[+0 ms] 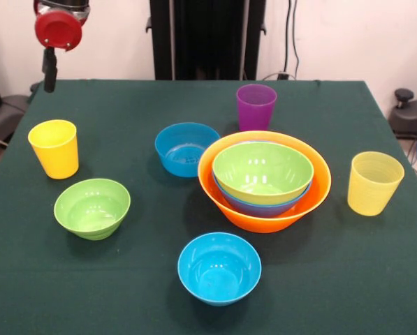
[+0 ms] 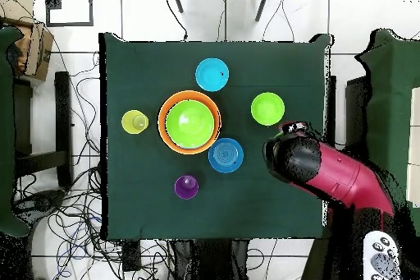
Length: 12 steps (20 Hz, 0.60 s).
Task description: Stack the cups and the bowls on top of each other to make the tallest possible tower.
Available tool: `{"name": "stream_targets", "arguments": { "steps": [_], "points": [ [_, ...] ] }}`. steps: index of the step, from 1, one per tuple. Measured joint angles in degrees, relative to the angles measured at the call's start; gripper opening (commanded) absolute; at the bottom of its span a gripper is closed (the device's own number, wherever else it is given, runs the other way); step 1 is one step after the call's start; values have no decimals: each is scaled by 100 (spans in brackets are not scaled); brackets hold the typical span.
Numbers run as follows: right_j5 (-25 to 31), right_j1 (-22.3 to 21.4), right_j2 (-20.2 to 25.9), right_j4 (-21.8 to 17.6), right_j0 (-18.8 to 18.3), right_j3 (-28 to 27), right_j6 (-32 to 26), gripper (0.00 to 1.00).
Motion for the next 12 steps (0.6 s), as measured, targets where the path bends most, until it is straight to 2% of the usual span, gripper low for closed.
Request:
{"name": "stream_targets", "arguments": {
  "steps": [12],
  "points": [
    [-243, 264, -47, -17, 63, -36, 0, 100]
  ]
}}
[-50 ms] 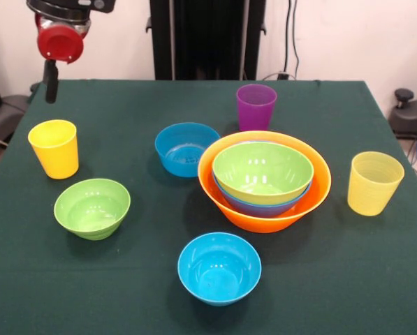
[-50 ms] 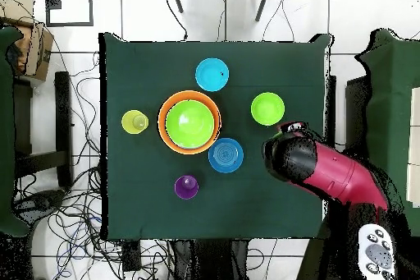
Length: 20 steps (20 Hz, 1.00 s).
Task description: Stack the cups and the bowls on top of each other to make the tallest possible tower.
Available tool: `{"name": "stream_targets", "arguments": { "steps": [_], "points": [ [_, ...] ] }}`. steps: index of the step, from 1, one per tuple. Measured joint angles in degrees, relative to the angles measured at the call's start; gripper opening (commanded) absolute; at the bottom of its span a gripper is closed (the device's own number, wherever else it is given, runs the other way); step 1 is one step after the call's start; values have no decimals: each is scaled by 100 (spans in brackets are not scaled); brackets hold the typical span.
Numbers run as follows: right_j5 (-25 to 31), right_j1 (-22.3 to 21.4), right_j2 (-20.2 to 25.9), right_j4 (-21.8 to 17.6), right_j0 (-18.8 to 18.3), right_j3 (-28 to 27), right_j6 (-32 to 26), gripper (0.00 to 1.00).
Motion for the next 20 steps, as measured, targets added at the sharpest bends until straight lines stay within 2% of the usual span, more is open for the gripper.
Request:
{"name": "stream_targets", "arguments": {
  "steps": [7, 20],
  "points": [
    [-218, 256, -58, 2, 88, -46, 0, 100],
    [-999, 866, -106, 2, 73, -229, 0, 100]
  ]
}}
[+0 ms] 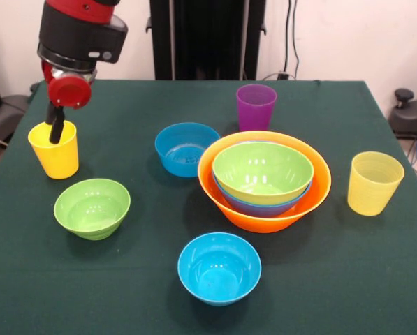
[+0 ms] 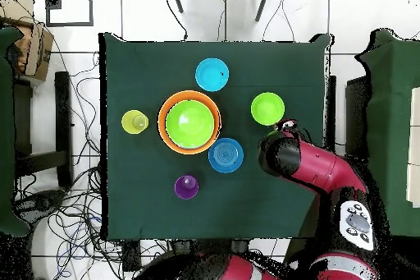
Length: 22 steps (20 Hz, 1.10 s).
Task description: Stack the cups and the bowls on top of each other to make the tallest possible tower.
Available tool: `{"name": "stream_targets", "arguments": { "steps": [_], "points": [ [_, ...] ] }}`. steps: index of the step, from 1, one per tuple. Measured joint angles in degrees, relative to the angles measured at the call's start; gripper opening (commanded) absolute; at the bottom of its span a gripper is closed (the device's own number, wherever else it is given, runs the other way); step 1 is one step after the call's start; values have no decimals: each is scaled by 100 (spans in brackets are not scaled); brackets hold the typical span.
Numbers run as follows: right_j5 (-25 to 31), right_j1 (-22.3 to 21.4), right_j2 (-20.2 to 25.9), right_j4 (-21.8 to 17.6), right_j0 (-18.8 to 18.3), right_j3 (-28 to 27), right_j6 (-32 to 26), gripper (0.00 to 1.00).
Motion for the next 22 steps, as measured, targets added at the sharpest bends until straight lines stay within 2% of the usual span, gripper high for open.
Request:
{"name": "stream_targets", "arguments": {
  "steps": [7, 22],
  "points": [
    [-122, 255, -2, 1, -46, -83, 0, 100],
    [-366, 510, -11, 2, -158, -162, 0, 100]
  ]
}}
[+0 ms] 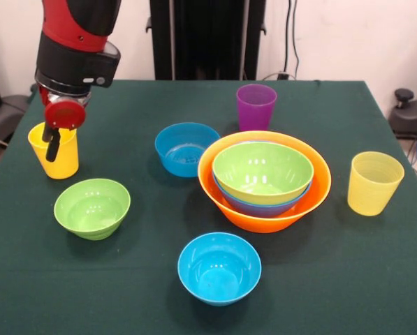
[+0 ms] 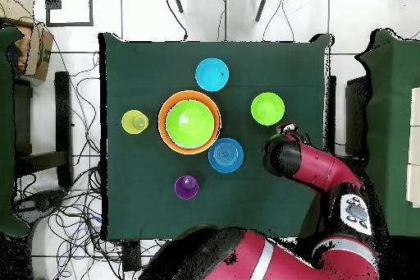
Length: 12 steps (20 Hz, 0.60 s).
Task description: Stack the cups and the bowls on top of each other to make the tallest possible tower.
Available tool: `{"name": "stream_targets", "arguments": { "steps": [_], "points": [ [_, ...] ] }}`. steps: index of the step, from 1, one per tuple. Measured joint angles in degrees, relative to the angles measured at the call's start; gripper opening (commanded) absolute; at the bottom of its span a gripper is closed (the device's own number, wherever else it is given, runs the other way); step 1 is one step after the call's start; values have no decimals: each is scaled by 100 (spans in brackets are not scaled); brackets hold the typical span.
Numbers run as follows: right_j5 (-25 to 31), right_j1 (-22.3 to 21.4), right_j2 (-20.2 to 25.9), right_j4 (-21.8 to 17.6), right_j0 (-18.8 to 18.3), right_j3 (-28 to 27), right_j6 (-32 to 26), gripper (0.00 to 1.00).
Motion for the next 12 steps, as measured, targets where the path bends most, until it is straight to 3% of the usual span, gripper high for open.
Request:
{"name": "stream_targets", "arguments": {
  "steps": [12],
  "points": [
    [-399, 190, -331, 74, 167, -1, 0, 100]
  ]
}}
